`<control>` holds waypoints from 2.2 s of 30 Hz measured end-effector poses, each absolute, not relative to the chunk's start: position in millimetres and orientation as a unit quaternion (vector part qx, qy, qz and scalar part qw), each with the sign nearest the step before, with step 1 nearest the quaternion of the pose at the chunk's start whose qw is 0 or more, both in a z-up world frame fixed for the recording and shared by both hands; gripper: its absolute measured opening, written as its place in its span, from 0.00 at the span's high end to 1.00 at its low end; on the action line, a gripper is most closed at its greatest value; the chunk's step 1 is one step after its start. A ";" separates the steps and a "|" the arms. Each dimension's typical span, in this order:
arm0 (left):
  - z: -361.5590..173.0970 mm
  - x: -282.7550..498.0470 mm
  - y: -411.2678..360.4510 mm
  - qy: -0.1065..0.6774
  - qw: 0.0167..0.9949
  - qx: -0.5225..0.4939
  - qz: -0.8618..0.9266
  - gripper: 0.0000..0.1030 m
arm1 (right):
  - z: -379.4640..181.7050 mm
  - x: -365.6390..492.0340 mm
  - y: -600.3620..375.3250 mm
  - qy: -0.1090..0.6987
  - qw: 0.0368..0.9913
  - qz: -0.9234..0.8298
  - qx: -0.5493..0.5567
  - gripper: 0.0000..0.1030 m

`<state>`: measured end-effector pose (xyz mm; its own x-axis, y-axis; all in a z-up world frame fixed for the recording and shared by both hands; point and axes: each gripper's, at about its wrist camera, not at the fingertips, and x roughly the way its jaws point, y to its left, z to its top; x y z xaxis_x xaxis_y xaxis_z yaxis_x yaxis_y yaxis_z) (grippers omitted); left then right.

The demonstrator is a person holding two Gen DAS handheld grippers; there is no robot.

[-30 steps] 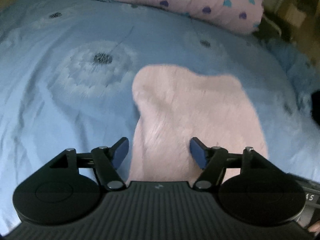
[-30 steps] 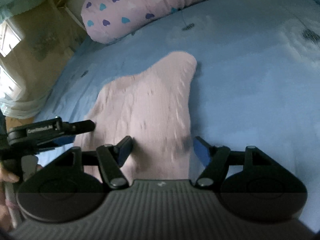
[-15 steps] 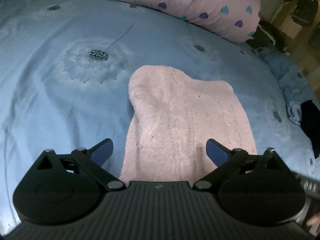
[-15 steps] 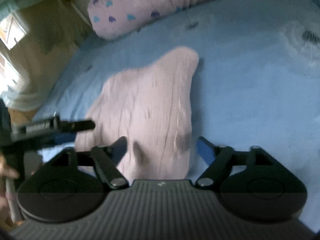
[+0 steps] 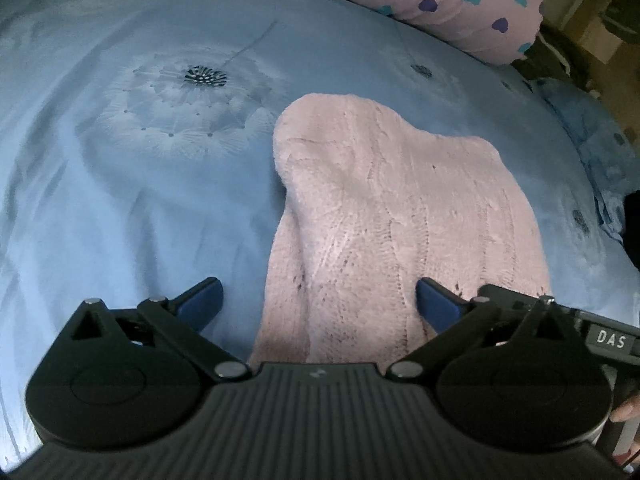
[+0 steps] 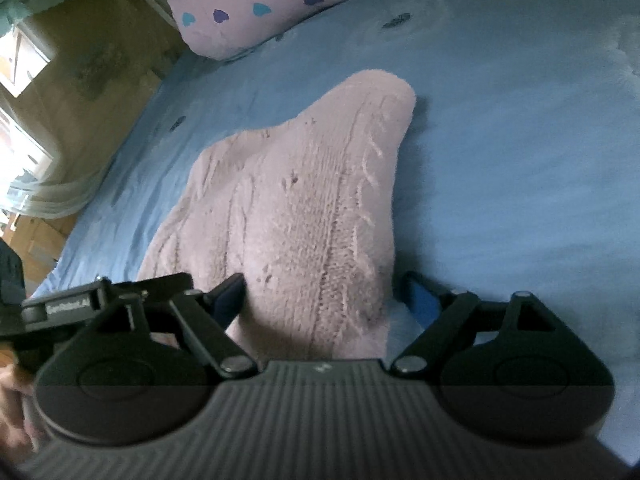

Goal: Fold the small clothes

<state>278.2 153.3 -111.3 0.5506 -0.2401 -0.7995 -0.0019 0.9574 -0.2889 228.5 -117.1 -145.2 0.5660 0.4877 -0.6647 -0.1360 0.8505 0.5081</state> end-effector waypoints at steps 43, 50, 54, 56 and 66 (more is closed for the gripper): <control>-78.9 251.6 159.6 0.431 0.849 -0.273 -0.137 0.49 | -65.7 230.8 -90.7 0.420 0.852 0.221 0.220 0.55; -54.1 229.1 133.1 0.421 0.850 -0.277 -0.152 0.49 | -45.0 208.2 -119.2 0.403 0.855 0.224 0.237 0.55; -44.8 214.6 102.5 0.422 0.848 -0.272 -0.170 0.49 | -32.7 190.9 -147.0 0.392 0.860 0.223 0.237 0.55; -43.8 207.8 84.4 0.427 0.844 -0.270 -0.180 0.49 | -28.8 180.6 -163.4 0.389 0.864 0.220 0.234 0.55; -71.2 177.6 -24.5 0.480 0.827 -0.197 -0.219 0.49 | -55.6 132.7 -262.6 0.410 0.860 0.161 0.258 0.55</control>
<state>177.6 -24.5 -71.2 0.4440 -0.5507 -0.7068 0.1733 0.8267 -0.5353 132.7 -262.6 -55.6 0.6123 0.4882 -0.6219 -0.0646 0.8148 0.5761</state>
